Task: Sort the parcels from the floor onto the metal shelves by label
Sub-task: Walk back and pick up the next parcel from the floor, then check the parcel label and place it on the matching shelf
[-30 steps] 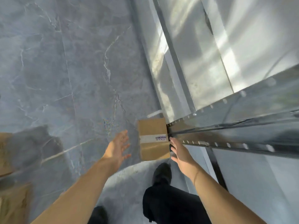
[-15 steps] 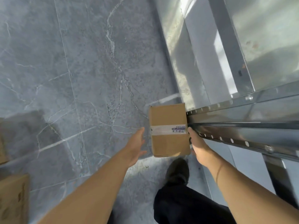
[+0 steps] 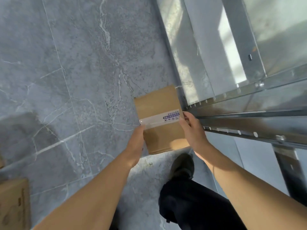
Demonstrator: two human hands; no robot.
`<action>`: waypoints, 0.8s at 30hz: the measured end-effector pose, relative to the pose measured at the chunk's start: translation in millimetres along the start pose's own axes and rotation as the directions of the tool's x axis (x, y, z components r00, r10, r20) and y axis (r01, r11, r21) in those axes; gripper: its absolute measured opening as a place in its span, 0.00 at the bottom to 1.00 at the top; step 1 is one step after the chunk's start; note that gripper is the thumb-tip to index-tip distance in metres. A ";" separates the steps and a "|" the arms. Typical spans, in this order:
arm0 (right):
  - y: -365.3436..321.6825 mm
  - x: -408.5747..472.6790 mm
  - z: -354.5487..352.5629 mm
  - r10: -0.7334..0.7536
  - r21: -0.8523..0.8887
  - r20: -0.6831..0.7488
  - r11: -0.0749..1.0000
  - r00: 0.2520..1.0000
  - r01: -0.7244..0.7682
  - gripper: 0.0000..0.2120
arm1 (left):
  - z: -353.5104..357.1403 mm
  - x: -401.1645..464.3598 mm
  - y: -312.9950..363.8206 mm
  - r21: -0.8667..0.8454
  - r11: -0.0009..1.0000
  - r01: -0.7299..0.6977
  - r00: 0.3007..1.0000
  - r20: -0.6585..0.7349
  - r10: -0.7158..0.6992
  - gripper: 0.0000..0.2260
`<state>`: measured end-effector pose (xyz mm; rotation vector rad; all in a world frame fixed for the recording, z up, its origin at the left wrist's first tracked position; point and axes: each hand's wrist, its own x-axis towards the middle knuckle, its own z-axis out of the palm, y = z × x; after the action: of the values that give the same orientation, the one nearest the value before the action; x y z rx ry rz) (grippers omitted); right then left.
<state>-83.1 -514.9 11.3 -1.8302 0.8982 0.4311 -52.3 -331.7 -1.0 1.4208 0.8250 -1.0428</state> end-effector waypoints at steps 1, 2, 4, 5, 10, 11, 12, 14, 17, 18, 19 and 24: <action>-13.2 -12.1 2.2 -0.036 0.002 0.005 0.999 0.999 0.036 0.08 | -10.2 -13.2 1.3 -0.030 1.000 -0.004 1.000 -0.013 0.004 0.17; -27.0 -26.2 4.8 -0.060 0.013 0.018 0.998 0.998 0.059 0.10 | -20.6 -26.5 4.1 -0.073 0.997 -0.016 1.000 -0.018 0.014 0.18; -55.3 -56.0 8.4 -0.086 -0.012 0.047 0.996 0.995 0.087 0.14 | -43.0 -56.5 16.9 -0.096 0.992 -0.081 0.997 -0.023 0.079 0.15; -70.1 -71.1 10.0 -0.102 -0.022 0.050 0.994 0.994 0.103 0.19 | -55.2 -73.6 26.0 -0.083 0.989 -0.121 0.993 -0.009 0.120 0.13; -165.5 -161.7 15.3 -0.300 -0.066 -0.021 0.952 0.954 0.298 0.26 | -124.5 -178.7 85.5 -0.115 0.963 -0.244 0.969 -0.049 0.240 0.17; -189.5 -182.3 13.6 -0.328 -0.050 -0.029 0.944 0.944 0.326 0.27 | -138.6 -204.7 98.5 -0.126 0.952 -0.279 0.960 -0.048 0.275 0.16; -214.9 -204.3 11.1 -0.342 -0.031 -0.046 0.939 0.938 0.341 0.27 | -152.3 -233.6 112.2 -0.121 0.941 -0.315 0.949 -0.039 0.312 0.15; -261.8 -250.1 3.3 -0.361 0.035 -0.087 0.930 0.928 0.365 0.27 | -176.2 -293.1 136.0 -0.089 0.917 -0.389 0.921 -0.030 0.388 0.13; -314.3 -325.2 -9.1 -0.428 0.143 -0.124 0.885 0.895 0.443 0.28 | -209.1 -378.7 158.5 -0.030 0.863 -0.504 0.863 -0.042 0.503 0.13; -328.5 -350.7 -12.7 -0.437 0.159 -0.133 0.877 0.890 0.454 0.29 | -217.9 -405.6 164.3 -0.027 0.842 -0.539 0.842 -0.050 0.537 0.13; -344.2 -376.5 -16.9 -0.439 0.163 -0.139 0.874 0.887 0.458 0.29 | -225.9 -429.0 169.8 -0.035 0.825 -0.564 0.826 -0.045 0.562 0.12; -396.8 -473.7 -38.2 -0.518 0.232 -0.182 0.803 0.836 0.548 0.25 | -254.7 -529.3 194.6 -0.133 0.797 -0.589 0.796 0.070 0.601 0.26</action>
<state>-104.0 -282.4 584.8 -1.7600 0.4429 -0.1519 -29.0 -63.1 556.0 1.3866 0.2966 -0.5673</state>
